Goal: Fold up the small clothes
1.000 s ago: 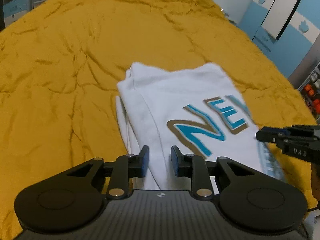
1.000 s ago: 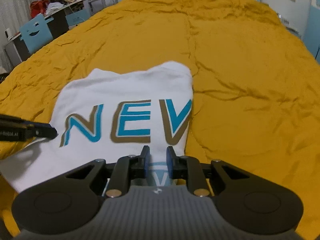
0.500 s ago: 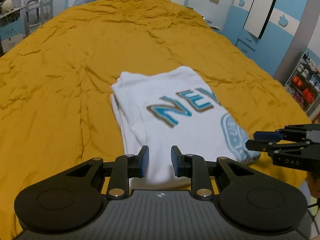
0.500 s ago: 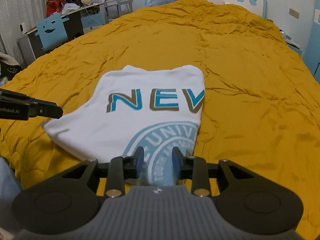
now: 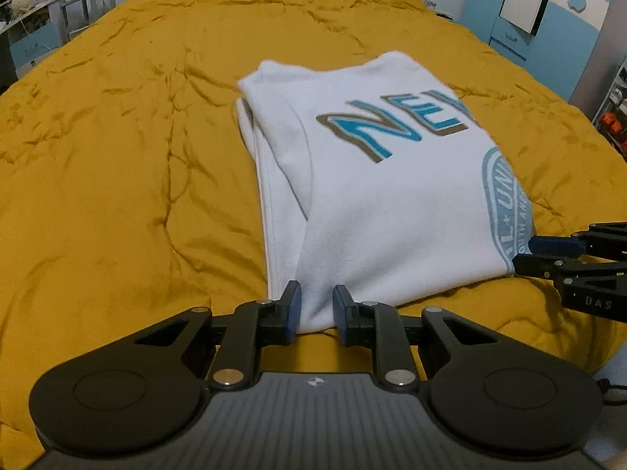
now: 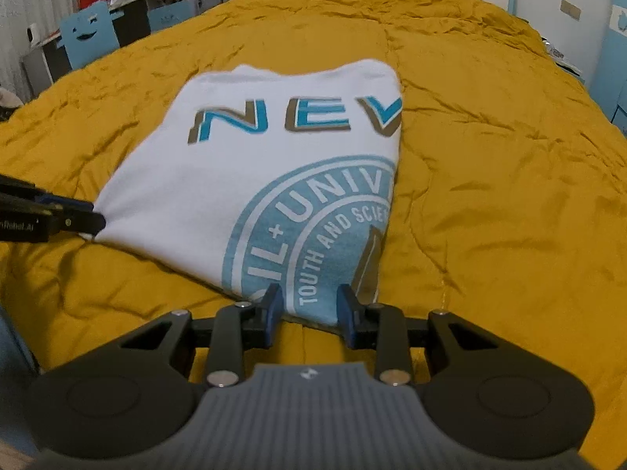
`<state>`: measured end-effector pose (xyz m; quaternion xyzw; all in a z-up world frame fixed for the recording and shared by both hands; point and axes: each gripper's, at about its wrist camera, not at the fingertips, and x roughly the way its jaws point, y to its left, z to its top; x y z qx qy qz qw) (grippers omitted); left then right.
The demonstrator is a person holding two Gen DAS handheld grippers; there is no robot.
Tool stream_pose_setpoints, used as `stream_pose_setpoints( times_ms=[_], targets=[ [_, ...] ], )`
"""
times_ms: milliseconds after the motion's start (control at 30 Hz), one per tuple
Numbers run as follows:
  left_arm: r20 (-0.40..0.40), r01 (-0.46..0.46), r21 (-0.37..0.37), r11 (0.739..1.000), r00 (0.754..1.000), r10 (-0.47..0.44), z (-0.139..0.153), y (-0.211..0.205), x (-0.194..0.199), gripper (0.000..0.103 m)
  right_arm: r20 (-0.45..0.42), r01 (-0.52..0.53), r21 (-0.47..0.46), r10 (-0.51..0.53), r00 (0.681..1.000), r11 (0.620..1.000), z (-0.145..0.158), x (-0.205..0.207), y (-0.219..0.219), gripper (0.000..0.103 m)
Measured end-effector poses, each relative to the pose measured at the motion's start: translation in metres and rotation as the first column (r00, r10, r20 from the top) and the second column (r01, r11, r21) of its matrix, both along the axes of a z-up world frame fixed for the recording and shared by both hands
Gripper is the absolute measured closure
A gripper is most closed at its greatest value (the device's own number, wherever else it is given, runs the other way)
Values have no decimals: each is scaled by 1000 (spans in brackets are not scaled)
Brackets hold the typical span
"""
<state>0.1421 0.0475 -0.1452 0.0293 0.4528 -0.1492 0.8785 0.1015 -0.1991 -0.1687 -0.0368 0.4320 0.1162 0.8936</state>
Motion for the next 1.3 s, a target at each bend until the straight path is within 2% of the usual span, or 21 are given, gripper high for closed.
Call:
stream_pose_setpoints(
  times_ms=[267,367,500,633,667,700,800,867,900,933,1033,1100,1200,1300],
  targets=[
    [45,34,67,997,998,-37,-13,-8,-6,78,-6,-9,11,9,1000,1000,-22,7,-4,76],
    [43,53,81,995,997,-57,-7,-9,-6,78,-14,-25,-16,24,1000,1000,-19,9,2,76],
    [12,65,53,996,998,-66,6,-7,-3,76,-65,-43,-16,42,997,999,-5,16,1,76],
    [-17,117,29,993,993,-117,28,-6,1,60,-137,-69,-8,68,988,998,15,28,2,59],
    [-6,127,27,992,992,-127,37,-6,0,52,-150,-70,-2,69,986,998,22,30,3,51],
    [20,128,29,991,992,-128,47,-6,-1,47,-146,-68,1,67,987,998,28,30,3,49],
    [130,95,26,995,987,-98,79,-3,-7,26,-57,-84,23,85,995,996,60,26,2,49],
    [217,47,19,999,975,-50,100,-1,-10,19,35,-76,40,74,997,996,84,19,1,46],
    [263,10,15,1000,965,-13,108,-1,-14,18,75,-69,44,65,995,997,92,16,1,43],
    [315,-36,4,999,948,33,117,-2,-17,17,120,-55,47,49,992,997,101,12,1,35],
    [407,-123,-49,991,904,132,135,-5,-26,15,244,-12,75,-7,970,997,121,-2,2,21],
    [444,-140,-74,987,882,158,141,-10,-33,14,306,16,105,-48,951,994,130,-13,6,22],
    [492,-173,-96,980,848,198,141,-20,-46,14,346,31,141,-79,935,990,135,-24,14,22],
    [462,-216,-138,967,849,256,136,-23,-57,11,363,36,128,-81,928,991,131,-39,27,21]
  ],
)
